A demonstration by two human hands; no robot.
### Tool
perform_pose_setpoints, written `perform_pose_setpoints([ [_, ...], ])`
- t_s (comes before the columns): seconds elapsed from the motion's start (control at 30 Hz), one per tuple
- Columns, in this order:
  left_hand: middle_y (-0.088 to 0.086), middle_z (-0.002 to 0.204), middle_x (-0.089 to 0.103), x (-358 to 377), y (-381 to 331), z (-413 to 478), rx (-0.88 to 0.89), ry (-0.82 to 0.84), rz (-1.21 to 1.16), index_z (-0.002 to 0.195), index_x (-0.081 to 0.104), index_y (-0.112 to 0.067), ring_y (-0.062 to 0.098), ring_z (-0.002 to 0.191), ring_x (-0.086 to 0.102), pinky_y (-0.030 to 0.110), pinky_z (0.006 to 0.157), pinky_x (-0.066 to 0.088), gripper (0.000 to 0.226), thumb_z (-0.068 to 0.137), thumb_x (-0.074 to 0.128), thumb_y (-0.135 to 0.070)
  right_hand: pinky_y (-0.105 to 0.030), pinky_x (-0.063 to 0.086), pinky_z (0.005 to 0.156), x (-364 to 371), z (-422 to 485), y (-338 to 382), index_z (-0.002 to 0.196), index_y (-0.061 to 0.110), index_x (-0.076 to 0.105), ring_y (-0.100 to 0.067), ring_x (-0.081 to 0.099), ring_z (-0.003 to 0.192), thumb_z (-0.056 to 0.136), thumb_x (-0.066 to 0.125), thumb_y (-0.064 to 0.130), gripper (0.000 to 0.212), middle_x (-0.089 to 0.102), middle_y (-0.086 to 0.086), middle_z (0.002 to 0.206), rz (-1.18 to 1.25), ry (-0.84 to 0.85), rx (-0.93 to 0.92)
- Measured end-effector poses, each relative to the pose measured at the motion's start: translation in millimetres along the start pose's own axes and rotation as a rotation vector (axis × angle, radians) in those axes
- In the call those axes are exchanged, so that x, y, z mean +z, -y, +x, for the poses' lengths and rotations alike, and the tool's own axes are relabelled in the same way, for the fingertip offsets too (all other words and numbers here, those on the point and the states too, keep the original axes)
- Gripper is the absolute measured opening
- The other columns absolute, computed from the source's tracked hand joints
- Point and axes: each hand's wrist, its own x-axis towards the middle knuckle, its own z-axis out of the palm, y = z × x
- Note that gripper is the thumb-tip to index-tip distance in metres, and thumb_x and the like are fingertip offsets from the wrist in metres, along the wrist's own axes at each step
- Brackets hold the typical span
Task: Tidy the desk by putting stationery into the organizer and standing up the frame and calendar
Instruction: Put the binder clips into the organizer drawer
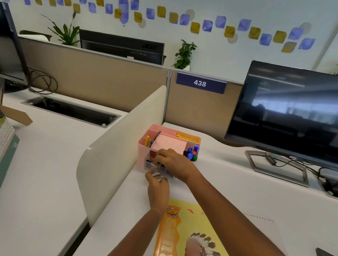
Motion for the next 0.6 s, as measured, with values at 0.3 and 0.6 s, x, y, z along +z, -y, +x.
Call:
perform_pose_setpoints([
  [0.3, 0.016, 0.131, 0.050, 2, 6, -4, 0.010, 0.035, 0.026, 0.130, 0.034, -0.006, 0.030, 0.113, 0.050, 0.024, 0.079, 0.039, 0.034, 0.096, 0.040, -0.005, -0.026, 0.048, 0.092, 6, -17, -1, 0.119, 0.010, 0.054, -0.025, 0.051, 0.117, 0.084, 0.056, -0.003, 0.038, 0.042, -0.010, 0.137, 0.334, -0.251, 0.276],
  [0.6, 0.013, 0.135, 0.048, 12, 19, -35, 0.190, 0.180, 0.225, 0.128, 0.040, -0.007, 0.026, 0.120, 0.048, 0.023, 0.090, 0.038, 0.035, 0.094, 0.041, 0.000, -0.021, 0.046, 0.090, 35, -81, -3, 0.107, 0.008, 0.063, -0.022, 0.056, 0.111, 0.088, 0.048, -0.005, 0.028, 0.060, -0.010, 0.118, 0.366, -0.489, 0.407],
])
